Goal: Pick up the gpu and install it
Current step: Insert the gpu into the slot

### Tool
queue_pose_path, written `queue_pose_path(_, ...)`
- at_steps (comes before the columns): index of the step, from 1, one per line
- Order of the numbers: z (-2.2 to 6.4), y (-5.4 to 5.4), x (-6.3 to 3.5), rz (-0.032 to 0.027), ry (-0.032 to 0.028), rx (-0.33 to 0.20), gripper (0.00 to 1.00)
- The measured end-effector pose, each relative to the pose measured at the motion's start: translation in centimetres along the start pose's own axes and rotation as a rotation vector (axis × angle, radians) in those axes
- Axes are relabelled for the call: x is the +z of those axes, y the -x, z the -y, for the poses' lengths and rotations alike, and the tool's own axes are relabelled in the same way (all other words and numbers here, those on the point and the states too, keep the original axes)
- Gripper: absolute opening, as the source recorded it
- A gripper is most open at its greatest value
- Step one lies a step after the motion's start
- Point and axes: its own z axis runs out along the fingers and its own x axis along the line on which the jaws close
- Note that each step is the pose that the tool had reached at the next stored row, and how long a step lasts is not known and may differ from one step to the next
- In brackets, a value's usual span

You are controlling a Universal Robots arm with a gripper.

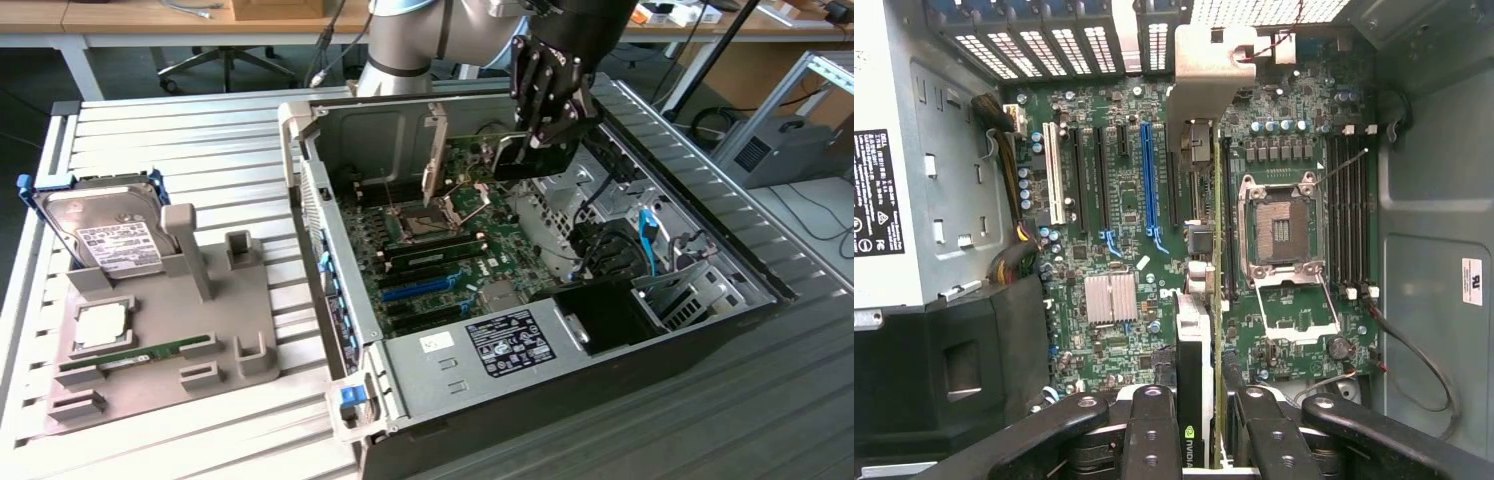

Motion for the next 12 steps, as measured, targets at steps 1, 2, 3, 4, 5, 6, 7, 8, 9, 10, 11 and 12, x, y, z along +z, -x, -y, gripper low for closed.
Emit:
queue_pose_path(1, 0.00, 0.00, 0.00, 0.0000, 0.0000, 0.000, 0.27)
queue_pose_path(2, 0.00, 0.00, 0.00, 0.0000, 0.0000, 0.000, 0.27)
queue_pose_path(3, 0.00, 0.00, 0.00, -0.0001, 0.0000, 0.000, 0.27)
queue_pose_path(4, 0.00, 0.00, 0.03, 0.0001, 0.0000, 0.000, 0.27)
queue_pose_path(5, -0.02, 0.00, 0.09, 0.0004, -0.0001, 0.000, 0.27)
queue_pose_path(6, -0.02, 0.00, 0.13, 0.0001, 0.0000, 0.000, 0.27)
queue_pose_path(7, -0.03, -0.01, 0.21, -0.0001, 0.0000, 0.000, 0.27)
queue_pose_path(8, -0.04, -0.01, 0.29, 0.0000, 0.0000, 0.000, 0.27)
queue_pose_path(9, -0.05, -0.01, 0.40, 0.0000, 0.0000, 0.000, 0.27)
queue_pose_path(10, -0.06, -0.01, 0.46, 0.0000, 0.0000, 0.000, 0.27)
queue_pose_path(11, -0.06, -0.01, 0.50, 0.0000, 0.0000, 0.000, 0.27)
queue_pose_path(12, -0.06, -0.01, 0.55, 0.0000, 0.0000, 0.000, 0.27)
